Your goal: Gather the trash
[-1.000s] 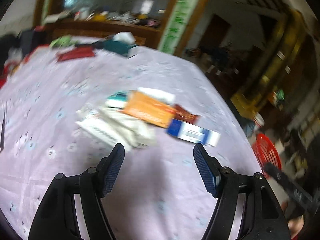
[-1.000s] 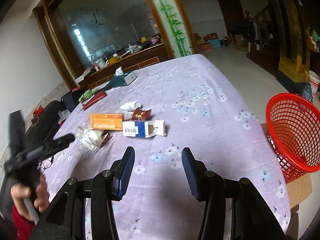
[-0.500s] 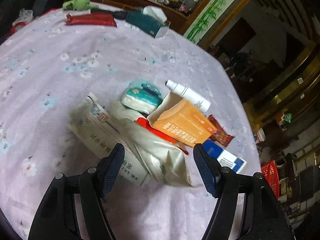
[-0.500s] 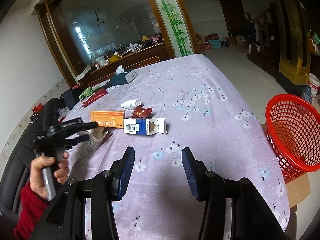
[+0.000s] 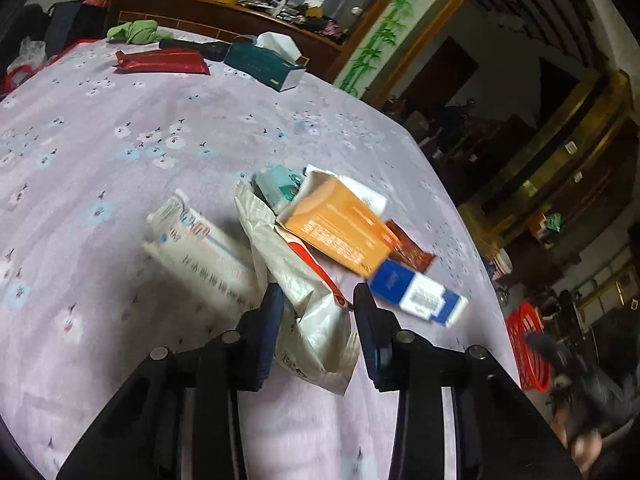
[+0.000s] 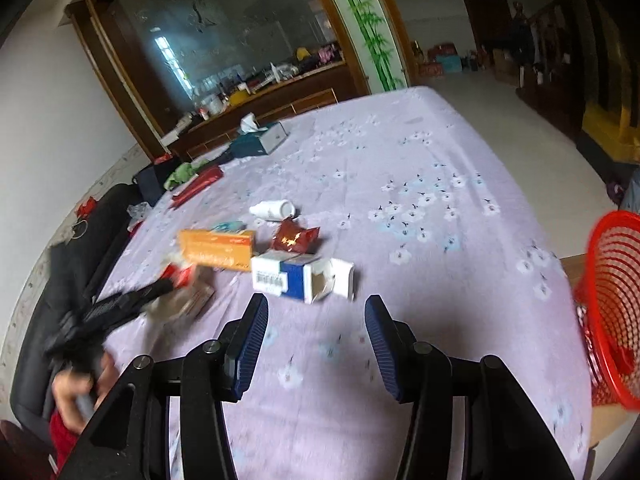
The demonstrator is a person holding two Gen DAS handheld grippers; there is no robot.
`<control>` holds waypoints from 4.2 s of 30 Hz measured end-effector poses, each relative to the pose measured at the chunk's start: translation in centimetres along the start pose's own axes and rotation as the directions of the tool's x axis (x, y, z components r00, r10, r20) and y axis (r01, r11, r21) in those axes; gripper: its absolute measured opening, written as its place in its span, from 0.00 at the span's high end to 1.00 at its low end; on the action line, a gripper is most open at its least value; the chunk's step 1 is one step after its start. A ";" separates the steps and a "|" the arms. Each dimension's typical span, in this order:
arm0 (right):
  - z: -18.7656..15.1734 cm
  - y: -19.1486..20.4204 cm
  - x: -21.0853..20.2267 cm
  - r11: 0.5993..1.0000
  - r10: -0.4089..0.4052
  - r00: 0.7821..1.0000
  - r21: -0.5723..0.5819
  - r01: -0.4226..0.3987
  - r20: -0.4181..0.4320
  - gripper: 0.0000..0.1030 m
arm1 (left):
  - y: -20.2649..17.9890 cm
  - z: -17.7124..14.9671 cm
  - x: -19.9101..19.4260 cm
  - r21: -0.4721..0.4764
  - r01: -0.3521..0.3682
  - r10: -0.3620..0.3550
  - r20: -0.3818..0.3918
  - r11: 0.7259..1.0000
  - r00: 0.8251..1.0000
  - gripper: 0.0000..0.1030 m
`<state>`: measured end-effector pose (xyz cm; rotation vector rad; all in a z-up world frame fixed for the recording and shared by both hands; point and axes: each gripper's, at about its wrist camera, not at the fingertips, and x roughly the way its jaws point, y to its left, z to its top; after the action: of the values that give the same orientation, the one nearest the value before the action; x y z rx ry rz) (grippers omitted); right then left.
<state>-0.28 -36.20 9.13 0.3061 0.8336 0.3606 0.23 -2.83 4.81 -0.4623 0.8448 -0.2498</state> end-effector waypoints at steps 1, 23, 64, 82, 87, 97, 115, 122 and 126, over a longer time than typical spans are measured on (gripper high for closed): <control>0.8 -0.2 1.2 1.000 -0.002 1.000 0.008 0.002 -0.016 0.47 | 0.0 -0.4 -0.5 0.003 0.014 -0.014 -0.001 1.000 1.000 0.66; -1.1 5.6 8.8 0.975 0.108 0.967 -0.165 -0.149 -0.232 0.47 | 0.6 -4.6 -1.4 0.077 0.025 -0.021 -0.062 0.997 0.998 0.47; -7.4 5.5 2.6 0.990 -0.044 0.992 -0.129 0.059 0.115 0.61 | -4.6 -7.7 -0.5 0.278 -0.090 0.089 0.016 0.956 0.996 0.64; -7.7 5.5 1.7 0.988 -0.079 0.983 -0.114 0.099 0.164 0.61 | -7.2 -8.5 -2.3 0.333 -0.206 0.121 0.257 0.920 0.959 0.64; -7.7 5.7 1.7 0.988 -0.080 0.983 -0.115 0.100 0.164 0.61 | -7.4 -9.0 -2.6 0.339 -0.224 0.129 0.280 0.914 0.951 0.64; -7.5 5.7 2.0 0.988 -0.080 0.984 -0.116 0.099 0.159 0.61 | -9.0 -10.6 -3.6 0.367 -0.296 0.160 0.358 0.882 0.920 0.64; -7.6 5.5 1.7 0.989 -0.081 0.982 -0.111 0.101 0.168 0.61 | -9.3 -10.6 -2.8 0.360 -0.379 0.239 0.376 0.852 0.895 0.64; -7.6 5.6 1.6 0.988 -0.081 0.983 -0.115 0.101 0.166 0.61 | -9.4 -10.5 -2.6 0.358 -0.387 0.252 0.370 0.850 0.894 0.64; -7.6 5.6 1.5 0.988 -0.082 0.983 -0.115 0.102 0.165 0.61 | -9.4 -10.5 -2.6 0.357 -0.389 0.252 0.373 0.849 0.893 0.64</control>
<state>-6.16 -29.56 5.56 0.1779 0.6618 0.2954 -9.79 -13.03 5.10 0.0601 0.5197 -0.0357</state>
